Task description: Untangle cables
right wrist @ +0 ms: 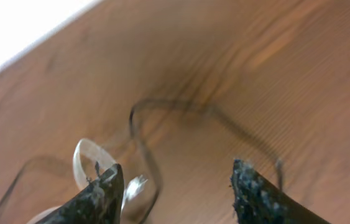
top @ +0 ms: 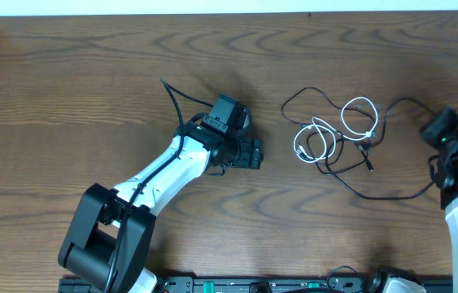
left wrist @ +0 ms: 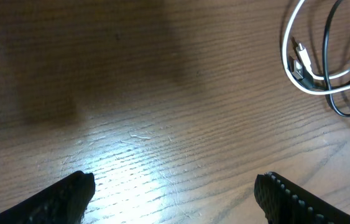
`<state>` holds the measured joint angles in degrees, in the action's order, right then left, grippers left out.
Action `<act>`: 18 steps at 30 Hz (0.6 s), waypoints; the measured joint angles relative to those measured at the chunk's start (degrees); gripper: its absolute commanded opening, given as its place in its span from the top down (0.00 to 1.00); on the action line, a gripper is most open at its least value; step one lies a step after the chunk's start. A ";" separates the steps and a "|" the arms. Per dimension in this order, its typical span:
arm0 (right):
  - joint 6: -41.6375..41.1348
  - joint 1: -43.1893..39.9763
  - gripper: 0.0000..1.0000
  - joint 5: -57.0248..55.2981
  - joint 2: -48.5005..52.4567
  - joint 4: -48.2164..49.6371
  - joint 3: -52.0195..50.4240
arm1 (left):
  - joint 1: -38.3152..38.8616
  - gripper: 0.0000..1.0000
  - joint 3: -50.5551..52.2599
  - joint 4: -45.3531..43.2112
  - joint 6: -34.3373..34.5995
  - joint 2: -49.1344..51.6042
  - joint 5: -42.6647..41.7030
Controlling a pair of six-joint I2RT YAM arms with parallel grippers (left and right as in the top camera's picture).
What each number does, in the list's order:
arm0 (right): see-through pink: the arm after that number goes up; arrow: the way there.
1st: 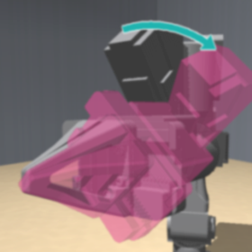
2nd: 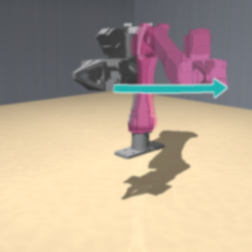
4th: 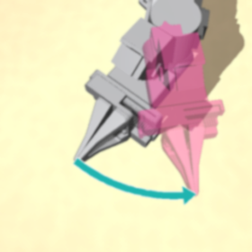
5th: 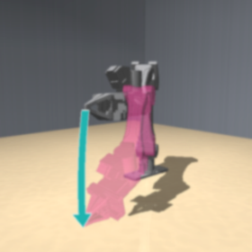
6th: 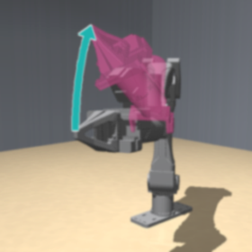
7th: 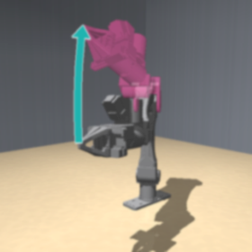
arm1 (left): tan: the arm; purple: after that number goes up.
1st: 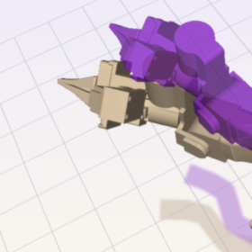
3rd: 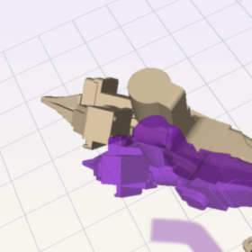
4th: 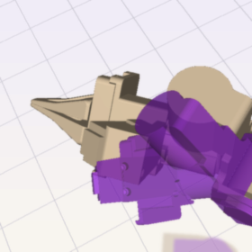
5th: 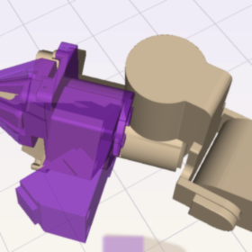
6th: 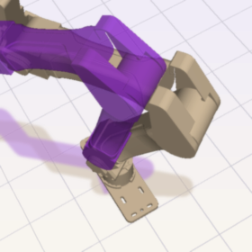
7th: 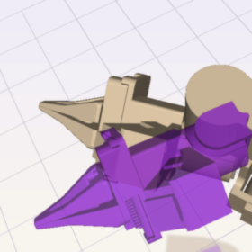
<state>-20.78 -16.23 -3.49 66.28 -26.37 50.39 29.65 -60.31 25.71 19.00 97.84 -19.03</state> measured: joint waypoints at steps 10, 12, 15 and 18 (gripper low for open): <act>4.22 6.67 0.50 17.46 11.19 -14.34 0.00 | 0.00 0.13 0.00 -0.33 0.00 0.00 0.00; 6.25 8.57 0.51 18.86 13.03 -14.56 0.02 | 0.00 0.13 0.00 -0.63 0.00 0.00 0.00; 10.80 12.79 0.53 20.63 17.20 -14.71 0.02 | 0.00 0.13 0.00 -0.63 0.00 0.00 0.00; 14.53 16.76 0.52 20.44 21.40 -14.71 0.02 | 0.00 0.13 0.00 -0.59 -0.02 0.00 0.02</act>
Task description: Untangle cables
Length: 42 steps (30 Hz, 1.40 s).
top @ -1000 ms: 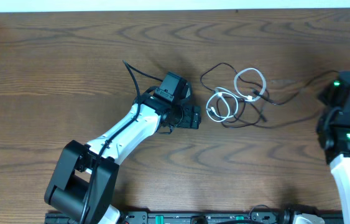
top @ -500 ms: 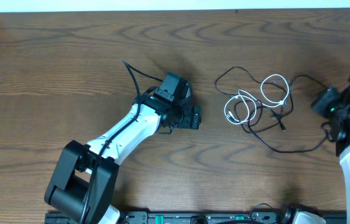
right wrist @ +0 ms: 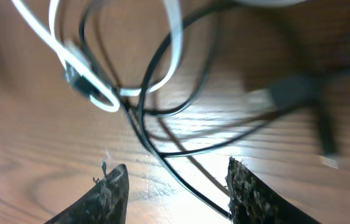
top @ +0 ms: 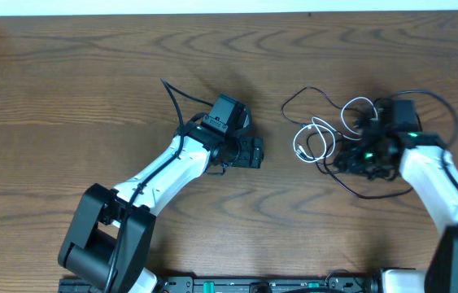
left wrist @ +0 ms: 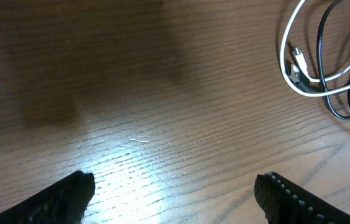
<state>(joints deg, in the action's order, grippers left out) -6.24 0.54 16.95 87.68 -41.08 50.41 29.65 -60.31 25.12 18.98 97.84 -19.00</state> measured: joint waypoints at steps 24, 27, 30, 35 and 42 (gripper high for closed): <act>4.46 10.64 0.67 -9.20 8.31 -0.26 -0.02 | 0.00 0.13 0.00 0.13 0.02 0.00 0.00; 4.70 11.26 0.84 -9.27 8.35 -1.33 -0.02 | 0.00 0.13 0.00 0.17 0.02 0.00 0.00; 4.98 11.63 0.99 -9.14 8.48 -1.73 -0.02 | 0.00 0.13 0.00 0.15 0.02 0.00 0.00; 4.79 11.72 0.99 -8.57 8.48 -1.60 -0.02 | 0.00 0.13 0.00 0.15 0.02 0.00 -0.02; 6.45 11.47 0.99 4.48 8.39 -1.99 2.25 | 0.00 0.13 0.00 0.17 0.02 0.00 -0.02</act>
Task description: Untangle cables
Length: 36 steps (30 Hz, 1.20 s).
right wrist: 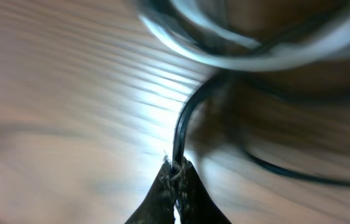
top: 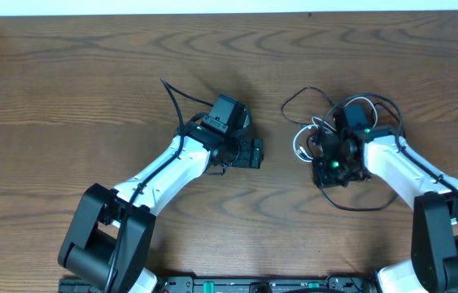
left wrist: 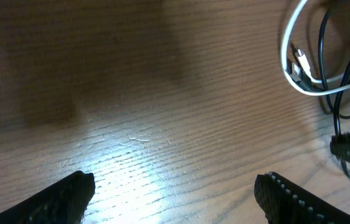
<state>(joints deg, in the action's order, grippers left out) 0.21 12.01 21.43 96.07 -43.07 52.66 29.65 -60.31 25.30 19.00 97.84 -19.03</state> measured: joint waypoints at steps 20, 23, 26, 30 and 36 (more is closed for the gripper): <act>2.40 -11.85 0.99 28.98 -19.43 6.58 25.24 | 0.00 0.13 0.00 1.27 0.00 0.00 0.04; 2.49 -11.93 0.99 23.10 -20.48 3.13 25.29 | 0.00 0.13 0.00 1.27 0.00 0.00 0.04; 1.77 -12.00 0.99 12.59 -20.35 -1.01 25.27 | 0.00 0.13 0.00 1.29 0.00 0.00 0.04; -0.22 -12.28 0.99 -3.74 -20.17 -5.09 25.27 | 0.00 0.13 0.00 1.29 0.00 0.00 0.02; -0.50 -12.44 0.99 -14.91 -20.15 -6.43 25.27 | 0.00 0.13 0.00 1.29 0.00 0.00 0.04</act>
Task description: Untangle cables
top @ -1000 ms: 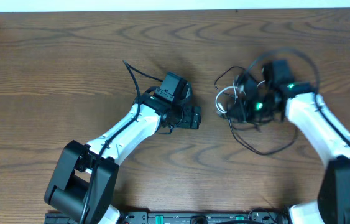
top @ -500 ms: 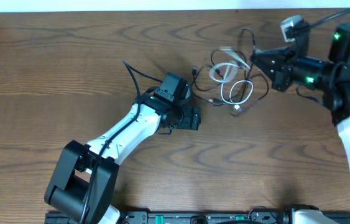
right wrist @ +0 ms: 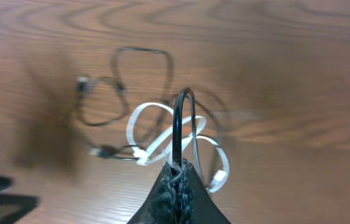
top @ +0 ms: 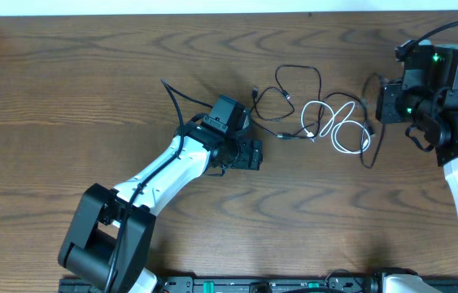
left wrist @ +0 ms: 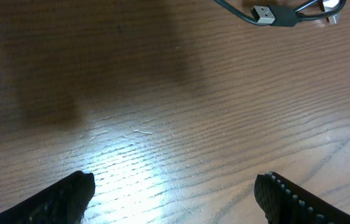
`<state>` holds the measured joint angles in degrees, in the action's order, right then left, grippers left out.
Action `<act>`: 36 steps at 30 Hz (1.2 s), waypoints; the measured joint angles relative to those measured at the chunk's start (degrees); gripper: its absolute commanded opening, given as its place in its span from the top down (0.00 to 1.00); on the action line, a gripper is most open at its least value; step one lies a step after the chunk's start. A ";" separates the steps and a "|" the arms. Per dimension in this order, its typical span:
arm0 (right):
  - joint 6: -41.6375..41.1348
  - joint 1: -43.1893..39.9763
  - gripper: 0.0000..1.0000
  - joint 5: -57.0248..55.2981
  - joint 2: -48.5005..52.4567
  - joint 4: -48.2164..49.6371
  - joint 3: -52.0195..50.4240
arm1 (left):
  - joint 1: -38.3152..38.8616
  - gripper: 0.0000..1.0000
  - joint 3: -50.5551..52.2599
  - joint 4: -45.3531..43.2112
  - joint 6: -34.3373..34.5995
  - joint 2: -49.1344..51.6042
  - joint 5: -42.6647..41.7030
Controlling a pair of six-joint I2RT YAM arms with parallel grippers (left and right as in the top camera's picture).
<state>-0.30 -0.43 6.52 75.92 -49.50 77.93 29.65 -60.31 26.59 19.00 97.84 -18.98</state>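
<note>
A thin black cable (top: 297, 68) and a white cable (top: 332, 122) lie looped together at the table's middle right. My right gripper (top: 383, 102) is at the far right, shut on a strand of the black cable (right wrist: 184, 99), which arches up out of its fingertips (right wrist: 178, 177). In the right wrist view the white cable (right wrist: 156, 134) lies below, beyond the fingers. My left gripper (top: 249, 153) rests open on the table left of the cables, with bare wood between its fingers (left wrist: 69, 193). The black cable's USB plug (left wrist: 265, 14) lies just beyond it.
The table (top: 90, 73) is dark wood, with a pale wall along its far edge. The left arm's own black lead (top: 176, 98) curves over the wood behind its wrist. The arm bases stand at the near edge.
My right gripper, then shut on the black cable low at the tangle, is now at the far right. The bundle has spread out and shifted leftwards. The USB plug now shows in the left wrist view.
My right gripper stood open at the right edge, away from the tangle. Then it was open over the cables, then shut on a black strand. Now it holds that strand out to the right with the loops loosened. The left arm has stayed put, open.
</note>
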 measured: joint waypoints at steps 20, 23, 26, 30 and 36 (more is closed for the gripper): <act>-20.37 -16.06 0.50 -49.59 0.70 4.46 0.02 | 0.00 0.13 0.00 0.20 0.00 0.00 -0.02; -20.06 -18.58 0.39 -42.86 2.38 6.25 0.02 | 0.00 0.13 0.00 0.24 0.00 0.00 -0.02; -18.16 -19.50 0.39 -30.93 4.61 6.34 0.02 | 0.00 0.13 0.00 0.26 0.00 0.00 -0.02; -15.58 -19.23 0.44 -12.37 7.89 5.27 0.02 | 0.00 0.13 0.00 0.26 0.00 0.00 -0.02; -14.38 -16.50 0.48 2.89 14.75 1.05 0.00 | 0.00 0.13 0.00 0.28 0.00 0.00 0.00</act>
<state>-14.68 -16.93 9.41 90.67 -48.45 77.93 29.65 -60.31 26.87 19.00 97.84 -18.98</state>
